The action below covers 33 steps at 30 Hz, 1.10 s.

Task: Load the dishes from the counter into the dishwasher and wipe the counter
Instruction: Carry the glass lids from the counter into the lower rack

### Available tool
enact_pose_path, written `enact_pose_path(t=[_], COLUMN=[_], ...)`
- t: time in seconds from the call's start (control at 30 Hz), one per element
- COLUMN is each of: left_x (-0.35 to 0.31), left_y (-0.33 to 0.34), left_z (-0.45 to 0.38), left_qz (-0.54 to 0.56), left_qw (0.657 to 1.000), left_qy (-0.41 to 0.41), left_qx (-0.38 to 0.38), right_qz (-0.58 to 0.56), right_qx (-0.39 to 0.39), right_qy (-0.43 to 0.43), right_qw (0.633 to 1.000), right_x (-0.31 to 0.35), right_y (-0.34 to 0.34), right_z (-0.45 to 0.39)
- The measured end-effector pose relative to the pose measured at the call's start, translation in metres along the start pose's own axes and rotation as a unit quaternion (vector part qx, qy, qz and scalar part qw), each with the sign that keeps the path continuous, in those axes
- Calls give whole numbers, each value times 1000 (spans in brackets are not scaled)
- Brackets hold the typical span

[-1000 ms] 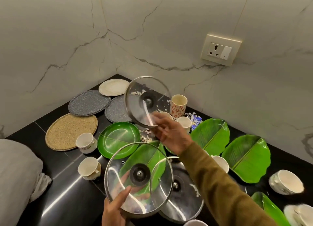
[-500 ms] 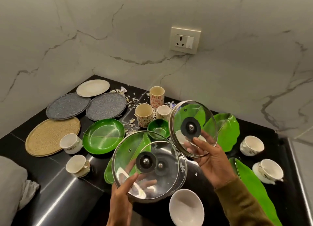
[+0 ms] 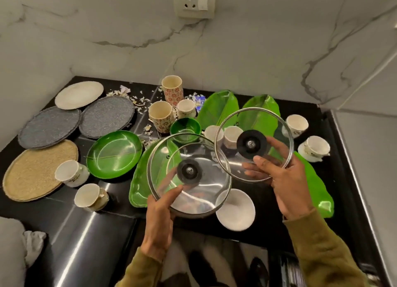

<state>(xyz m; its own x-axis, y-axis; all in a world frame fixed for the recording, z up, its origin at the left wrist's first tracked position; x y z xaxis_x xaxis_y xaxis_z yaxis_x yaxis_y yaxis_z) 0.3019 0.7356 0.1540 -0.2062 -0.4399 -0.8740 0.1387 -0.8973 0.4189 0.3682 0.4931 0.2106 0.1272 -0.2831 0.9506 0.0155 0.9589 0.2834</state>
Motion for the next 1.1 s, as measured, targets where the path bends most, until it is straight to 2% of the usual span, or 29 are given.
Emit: enact_pose_path(t=[0.33,0.7,1.1], left_x=[23,102,166], left_y=[59,132,168], left_z=[53,182,281], left_qz=[-27,-10,-38], left_qw=[998,997,984], left_qy=[-16,-21,-100], left_qx=[57,75,143], right_qz=[35,106,143], right_qx=[-67,-85,-160], right_qy=[-22,-21,-11], right_qw=[997,990,977], right_x=[21,22,-3], right_y=[-68,-179,-255], right_z=[79,216,362])
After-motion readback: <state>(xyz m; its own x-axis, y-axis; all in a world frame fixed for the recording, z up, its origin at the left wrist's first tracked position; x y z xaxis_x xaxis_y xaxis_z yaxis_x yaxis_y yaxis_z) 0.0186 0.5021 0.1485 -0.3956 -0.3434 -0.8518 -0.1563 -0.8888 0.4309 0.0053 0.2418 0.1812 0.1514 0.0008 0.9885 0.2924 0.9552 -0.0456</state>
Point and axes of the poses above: each hand's wrist, its own z-axis away from the middle knuckle, its own y-axis out of the palm, x = y × z, the point moved 5 cm from there along -z, towards the middle knuckle, and after that the axes turned 10 degrees about x, right-handed, at the moved point
